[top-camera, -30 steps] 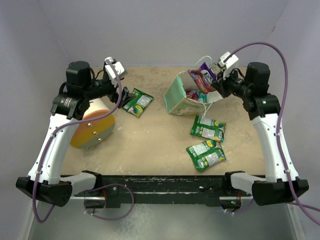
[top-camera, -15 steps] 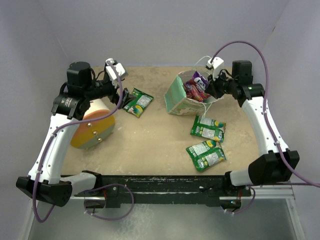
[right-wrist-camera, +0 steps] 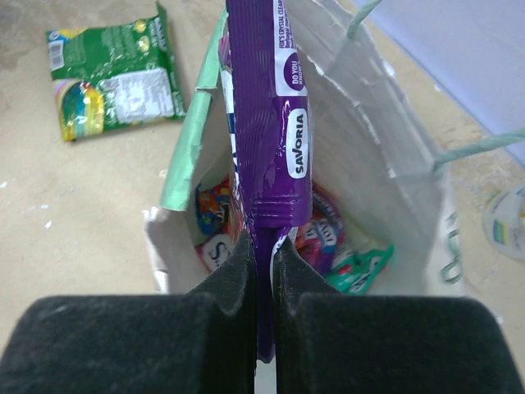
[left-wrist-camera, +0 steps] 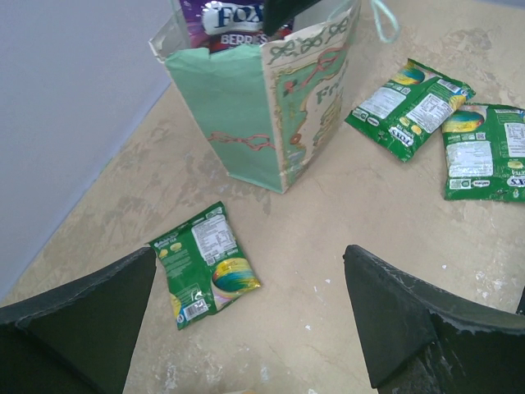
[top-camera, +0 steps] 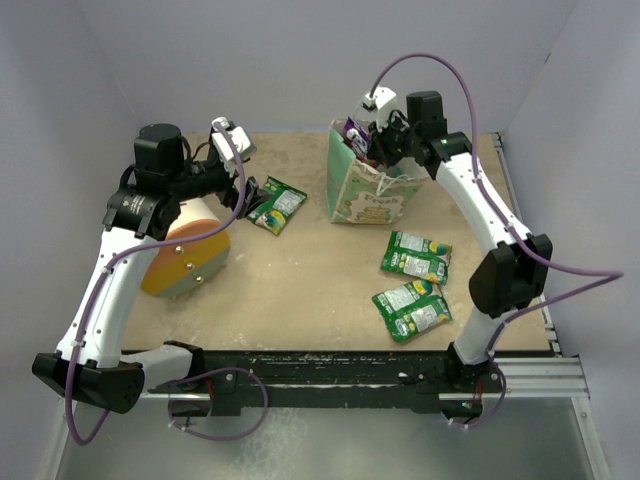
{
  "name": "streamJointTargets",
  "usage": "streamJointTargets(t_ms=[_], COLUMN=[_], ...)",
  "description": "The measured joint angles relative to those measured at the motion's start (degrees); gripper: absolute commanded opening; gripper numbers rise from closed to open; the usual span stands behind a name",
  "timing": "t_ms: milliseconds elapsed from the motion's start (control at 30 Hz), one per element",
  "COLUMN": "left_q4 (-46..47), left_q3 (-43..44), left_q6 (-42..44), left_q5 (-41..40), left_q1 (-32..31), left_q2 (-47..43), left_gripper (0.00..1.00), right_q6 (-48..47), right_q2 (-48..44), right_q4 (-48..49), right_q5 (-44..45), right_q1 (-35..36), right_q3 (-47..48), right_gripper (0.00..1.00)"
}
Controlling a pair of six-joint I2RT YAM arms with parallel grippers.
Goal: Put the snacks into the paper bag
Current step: Place the snack in the paper bag.
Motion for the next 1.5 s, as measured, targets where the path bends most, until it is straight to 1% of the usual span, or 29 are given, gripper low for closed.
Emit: streamJointTargets(t_ms=[167, 233, 400, 533, 667, 733, 1000, 1133, 1300, 1400, 1500], left_q4=[0.0, 0.0, -0.26, -0.35, -0.37, -0.39, -0.42, -0.44, -0.44, -0.5, -0.66], left_q3=[-0.02, -0.07, -0.13, -0.13, -0.13, -0.13, -0.13, -0.13, -0.13, -0.13, -0.17], left_q6=[0.02, 0.04, 0.2, 0.17, 0.17, 0.17, 0.17, 0.17, 0.17, 0.17, 0.2], left_q5=[-0.02, -0.02, -0.02, 0.09, 0.39, 0.44, 0.5, 0.5, 0.5, 0.5, 0.5], left_q1=[0.02, 0.0, 0.0, 0.02, 0.0, 0.0, 0.0, 0.0, 0.02, 0.02, 0.02], left_q2=[0.0, 0.0, 0.0, 0.35, 1.38, 1.62, 1.66, 1.66, 1.66, 1.66, 1.66], left_gripper=[0.99, 0.99, 0.99, 0.99, 0.99, 0.99, 0.99, 0.99, 0.99, 0.99, 0.99], right_q6=[0.72, 0.76, 1.55, 2.56, 2.47, 1.62, -5.53, -8.72, -12.04, -13.16, -13.9], right_q2=[6.91, 7.93, 7.08, 3.76, 1.51, 0.9, -0.68, -0.52, 2.16, 5.07, 7.37], right_q4=[-0.15, -0.11, -0.96, -1.4, -3.19, -3.58, -4.11, -4.44, -4.22, -4.39, -4.44], right_q5=[1.14, 1.11, 1.33, 2.19, 2.89, 4.39, 16.02, 20.55, 26.05, 27.65, 27.93], right_q1=[0.17, 0.17, 0.2, 0.2, 0.59, 1.22, 6.62, 7.58, 7.23, 7.15, 7.15], right_q3=[9.38, 10.51, 9.79, 5.84, 4.79, 4.79, 3.17, 3.17, 3.21, 3.19, 3.19], right_gripper=[0.0, 0.0, 0.0, 0.0, 0.0, 0.0, 0.0, 0.0, 0.07, 0.15, 0.26])
